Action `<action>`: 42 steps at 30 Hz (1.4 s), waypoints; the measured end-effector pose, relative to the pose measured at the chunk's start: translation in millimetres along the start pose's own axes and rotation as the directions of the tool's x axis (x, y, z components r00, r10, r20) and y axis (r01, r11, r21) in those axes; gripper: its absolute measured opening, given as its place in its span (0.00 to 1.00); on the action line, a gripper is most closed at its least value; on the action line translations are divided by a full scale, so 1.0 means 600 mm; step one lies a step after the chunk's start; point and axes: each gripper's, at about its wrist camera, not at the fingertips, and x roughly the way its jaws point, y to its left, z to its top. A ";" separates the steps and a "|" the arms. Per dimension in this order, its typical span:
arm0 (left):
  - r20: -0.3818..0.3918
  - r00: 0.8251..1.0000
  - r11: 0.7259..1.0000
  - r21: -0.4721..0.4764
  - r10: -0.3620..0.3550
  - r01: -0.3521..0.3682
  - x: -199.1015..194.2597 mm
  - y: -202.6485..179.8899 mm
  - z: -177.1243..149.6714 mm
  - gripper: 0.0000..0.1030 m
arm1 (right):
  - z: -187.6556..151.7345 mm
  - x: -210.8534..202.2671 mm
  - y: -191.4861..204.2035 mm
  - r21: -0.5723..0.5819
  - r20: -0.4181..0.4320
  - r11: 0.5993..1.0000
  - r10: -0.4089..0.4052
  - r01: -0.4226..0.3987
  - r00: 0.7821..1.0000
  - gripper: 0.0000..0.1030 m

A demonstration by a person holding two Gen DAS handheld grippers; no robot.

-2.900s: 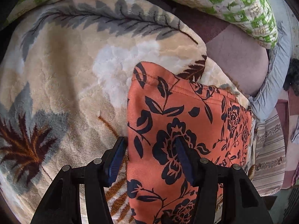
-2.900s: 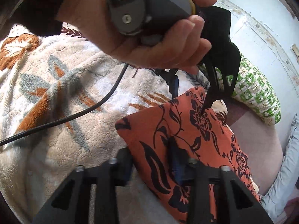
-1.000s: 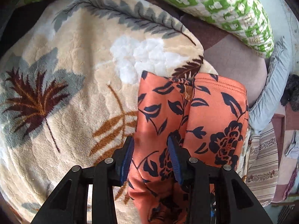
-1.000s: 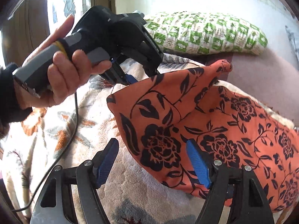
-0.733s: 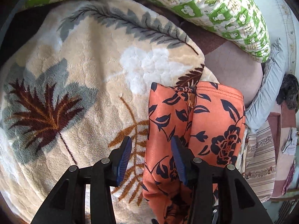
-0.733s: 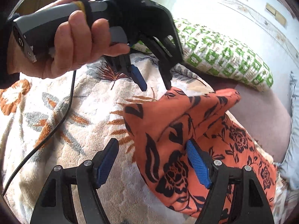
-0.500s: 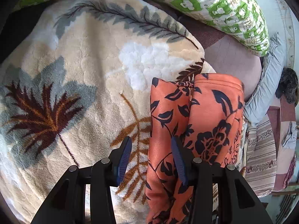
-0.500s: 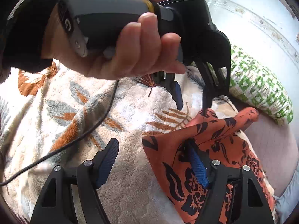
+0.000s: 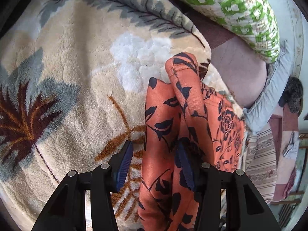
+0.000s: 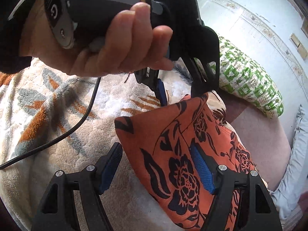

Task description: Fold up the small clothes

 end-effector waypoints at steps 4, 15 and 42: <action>0.118 0.977 0.984 0.042 -0.176 0.173 -0.052 0.007 -0.015 0.47 | -0.009 0.003 -0.012 0.035 -0.008 0.999 0.012 -0.012 1.000 0.71; -0.017 0.984 0.973 0.151 0.177 -0.173 0.044 -0.045 0.005 0.51 | -0.008 0.018 -0.011 0.007 -0.002 1.000 -0.023 0.023 1.000 0.71; 0.073 0.996 0.928 0.365 0.056 -0.079 0.055 -0.347 -0.106 0.16 | -0.126 -0.124 -0.263 0.492 0.095 0.871 -0.063 0.008 0.993 0.14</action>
